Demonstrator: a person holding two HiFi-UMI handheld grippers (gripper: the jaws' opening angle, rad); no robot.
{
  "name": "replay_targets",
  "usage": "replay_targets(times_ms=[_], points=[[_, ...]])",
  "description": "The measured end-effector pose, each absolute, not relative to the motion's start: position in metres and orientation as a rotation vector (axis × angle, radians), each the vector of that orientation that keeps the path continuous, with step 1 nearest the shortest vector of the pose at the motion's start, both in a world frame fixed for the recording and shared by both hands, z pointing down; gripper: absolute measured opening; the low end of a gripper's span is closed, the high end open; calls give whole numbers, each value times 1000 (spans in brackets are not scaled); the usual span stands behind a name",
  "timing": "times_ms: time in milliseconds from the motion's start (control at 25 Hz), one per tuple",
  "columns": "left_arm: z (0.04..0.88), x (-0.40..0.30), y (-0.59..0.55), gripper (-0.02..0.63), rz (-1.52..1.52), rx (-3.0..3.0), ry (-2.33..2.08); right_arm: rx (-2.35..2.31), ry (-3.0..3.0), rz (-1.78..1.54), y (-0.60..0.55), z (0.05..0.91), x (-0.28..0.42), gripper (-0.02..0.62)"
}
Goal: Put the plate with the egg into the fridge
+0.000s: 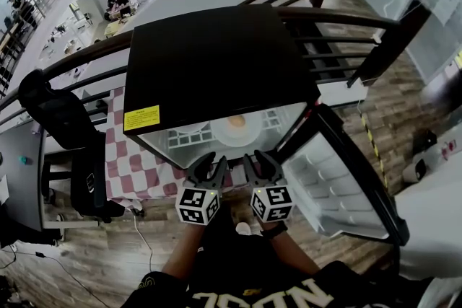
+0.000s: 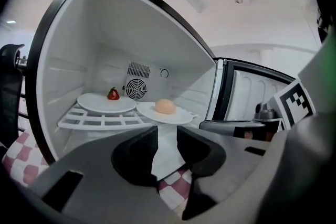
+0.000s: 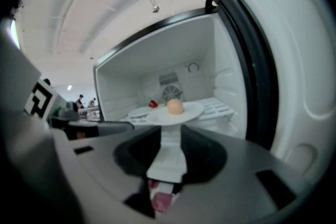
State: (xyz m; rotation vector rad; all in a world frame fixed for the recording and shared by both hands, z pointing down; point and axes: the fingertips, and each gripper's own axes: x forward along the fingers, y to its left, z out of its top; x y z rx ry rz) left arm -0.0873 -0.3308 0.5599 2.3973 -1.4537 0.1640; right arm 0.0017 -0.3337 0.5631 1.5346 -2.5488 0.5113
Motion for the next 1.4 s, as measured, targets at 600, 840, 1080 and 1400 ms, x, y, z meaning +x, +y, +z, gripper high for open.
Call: replay_targets(times_ms=[600,840,1080,1400], points=[[564,-81,-359,21,188,2389,-1426,1518,-2535,458,-353,562,-13,38],[564,-78,-373,21,224,2402,-1427,1552,-2527,493,-363,563,-11,37],[565,-73,-382,21,232,2392,-1418,1565,-2531,501,-373,562,-8,37],[562,-69,-392,21,248,2383,-1405,1584,-2523,508,-385,562,-5,37]])
